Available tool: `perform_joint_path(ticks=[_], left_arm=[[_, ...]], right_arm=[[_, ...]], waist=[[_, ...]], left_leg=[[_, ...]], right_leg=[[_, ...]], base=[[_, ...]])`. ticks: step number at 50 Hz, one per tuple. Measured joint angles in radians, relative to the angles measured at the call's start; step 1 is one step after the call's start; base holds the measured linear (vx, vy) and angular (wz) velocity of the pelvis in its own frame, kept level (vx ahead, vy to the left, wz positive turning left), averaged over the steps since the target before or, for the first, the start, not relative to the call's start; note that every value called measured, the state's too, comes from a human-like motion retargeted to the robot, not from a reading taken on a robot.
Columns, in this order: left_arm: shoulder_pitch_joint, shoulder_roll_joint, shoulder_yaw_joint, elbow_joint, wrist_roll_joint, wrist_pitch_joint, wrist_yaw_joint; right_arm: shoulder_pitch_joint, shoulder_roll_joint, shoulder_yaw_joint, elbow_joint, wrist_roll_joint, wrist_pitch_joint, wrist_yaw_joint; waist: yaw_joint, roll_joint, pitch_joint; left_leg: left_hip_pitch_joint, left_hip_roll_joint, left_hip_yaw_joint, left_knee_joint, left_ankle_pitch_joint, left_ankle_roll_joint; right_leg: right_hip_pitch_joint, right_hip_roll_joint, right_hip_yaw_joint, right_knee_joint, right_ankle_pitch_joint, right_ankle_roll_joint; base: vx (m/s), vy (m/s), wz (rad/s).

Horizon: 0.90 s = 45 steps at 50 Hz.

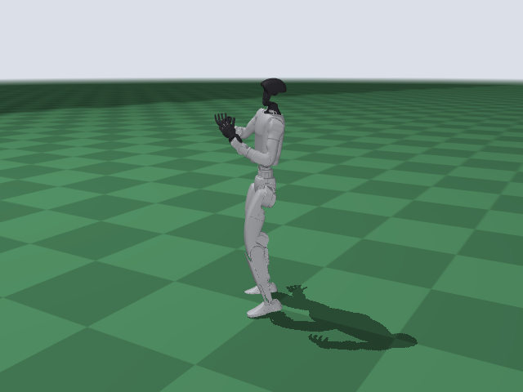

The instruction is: Dance

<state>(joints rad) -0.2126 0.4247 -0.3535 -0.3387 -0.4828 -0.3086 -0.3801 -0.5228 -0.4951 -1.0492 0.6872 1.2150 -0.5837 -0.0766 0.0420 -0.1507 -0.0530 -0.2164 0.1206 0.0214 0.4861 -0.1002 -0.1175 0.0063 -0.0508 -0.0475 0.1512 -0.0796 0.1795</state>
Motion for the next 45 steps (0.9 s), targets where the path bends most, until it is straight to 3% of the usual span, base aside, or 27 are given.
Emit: perform_joint_path(ticks=[3,5,7,8,10,12,14,18,22,26,30,37,41,45], left_arm=[[0.033,0.141,-0.045,-0.005,-0.095,-0.035,0.022],[0.082,0.233,-0.057,0.004,-0.152,-0.075,0.079],[0.142,0.299,-0.043,0.036,-0.177,-0.122,0.135],[0.175,0.334,-0.026,0.054,-0.183,-0.154,0.161],[0.249,0.398,0.035,0.108,-0.177,-0.227,0.209],[0.333,0.449,0.103,0.189,-0.162,-0.292,0.265],[0.416,0.479,0.145,0.287,-0.176,-0.315,0.328],[0.544,0.530,0.183,0.449,-0.173,-0.374,0.324],[0.606,0.586,0.150,0.475,-0.165,-0.388,0.311],[0.650,0.538,0.142,0.483,-0.182,-0.366,0.352],[0.678,0.452,0.207,0.501,-0.103,-0.347,0.459],[0.642,0.491,0.219,0.447,-0.190,-0.329,0.445],[0.645,0.511,0.211,0.419,-0.202,-0.317,0.469],[0.678,0.449,0.220,0.431,-0.197,-0.309,0.465]], right_arm=[[0.113,-0.245,-0.223,0.491,0.190,0.275,0.297],[0.244,-0.357,-0.340,0.740,0.201,0.396,0.444],[0.314,-0.370,-0.447,0.854,0.177,0.360,0.369],[0.331,-0.371,-0.509,0.876,0.192,0.314,0.262],[0.383,-0.399,-0.610,0.893,0.306,0.165,0.064],[0.424,-0.459,-0.653,0.878,0.413,0.033,-0.016],[0.419,-0.548,-0.637,0.845,0.396,0.015,0.002],[0.343,-0.804,-0.437,0.794,0.088,0.147,0.110],[0.216,-0.962,-0.141,0.567,-0.207,0.142,0.096],[0.070,-0.992,0.190,0.278,-0.475,0.100,0.068],[-0.150,-0.968,0.554,0.050,-0.813,0.113,-0.049],[-0.519,-0.953,1.146,-0.177,-1.349,0.126,-0.220],[-0.660,-0.995,1.309,-0.238,-1.597,0.106,-0.350],[-0.738,-0.959,1.316,-0.153,-1.582,0.126,-0.522]], waist=[[-0.031,0.013,-0.005],[-0.057,0.026,-0.015],[-0.069,0.039,-0.023],[-0.071,0.047,-0.024],[-0.061,0.053,-0.013],[-0.026,0.046,-0.002],[0.015,0.033,0.004],[0.114,0.016,0.034],[0.202,0.020,0.075],[0.259,0.013,0.118],[0.326,0.001,0.146],[0.418,-0.013,0.202],[0.396,-0.012,0.217],[0.331,0.018,0.188]], left_leg=[[-0.001,0.024,-0.048,0.013,-0.049,-0.031],[-0.024,0.037,-0.105,0.053,-0.092,-0.058],[-0.046,0.051,-0.132,0.083,-0.120,-0.074],[-0.057,0.058,-0.138,0.095,-0.130,-0.077],[-0.074,0.067,-0.135,0.110,-0.148,-0.068],[-0.062,0.063,-0.116,0.077,-0.152,-0.054],[-0.021,0.044,-0.103,0.005,-0.145,-0.047],[0.083,-0.014,-0.047,-0.153,-0.078,-0.022],[0.155,-0.057,0.030,-0.278,-0.021,0.020],[0.202,-0.121,0.042,-0.345,0.014,0.055],[0.241,-0.179,0.064,-0.379,0.029,0.085],[0.287,-0.274,0.109,-0.405,0.007,0.131],[0.300,-0.278,0.117,-0.408,-0.008,0.134],[0.290,-0.241,0.132,-0.408,-0.002,0.152]], right_leg=[[0.031,0.025,-0.019,-0.027,-0.001,0.001],[0.048,0.038,-0.025,-0.040,-0.005,0.011],[0.057,0.050,-0.030,-0.044,-0.015,0.017],[0.059,0.057,-0.035,-0.044,-0.020,0.021],[0.061,0.063,-0.049,-0.043,-0.026,0.025],[0.061,0.057,-0.056,-0.043,-0.024,0.022],[0.058,0.046,-0.061,-0.044,-0.016,0.013],[0.057,0.003,-0.033,-0.031,-0.003,-0.002],[0.027,-0.042,-0.012,0.016,-0.004,0.004],[-0.012,-0.086,0.004,0.091,-0.018,0.009],[-0.086,-0.119,0.072,0.234,-0.053,0.033],[-0.218,-0.140,0.180,0.511,-0.139,0.066],[-0.231,-0.125,0.200,0.543,-0.139,0.058],[-0.178,-0.112,0.174,0.412,-0.091,0.045]], base=[[0.19,-0.01,0.56],[0.25,-0.03,0.53],[0.22,-0.04,0.54],[0.13,-0.05,0.54],[0.07,-0.05,0.45],[0.06,-0.03,0.14],[0.02,0.02,-0.11],[0.04,0.12,-0.53],[-0.06,0.16,-0.32],[-0.08,0.19,-0.12],[0.04,0.20,-0.51],[0.00,0.17,-0.52],[0.05,-0.05,-0.18],[0.08,-0.19,-0.02]])
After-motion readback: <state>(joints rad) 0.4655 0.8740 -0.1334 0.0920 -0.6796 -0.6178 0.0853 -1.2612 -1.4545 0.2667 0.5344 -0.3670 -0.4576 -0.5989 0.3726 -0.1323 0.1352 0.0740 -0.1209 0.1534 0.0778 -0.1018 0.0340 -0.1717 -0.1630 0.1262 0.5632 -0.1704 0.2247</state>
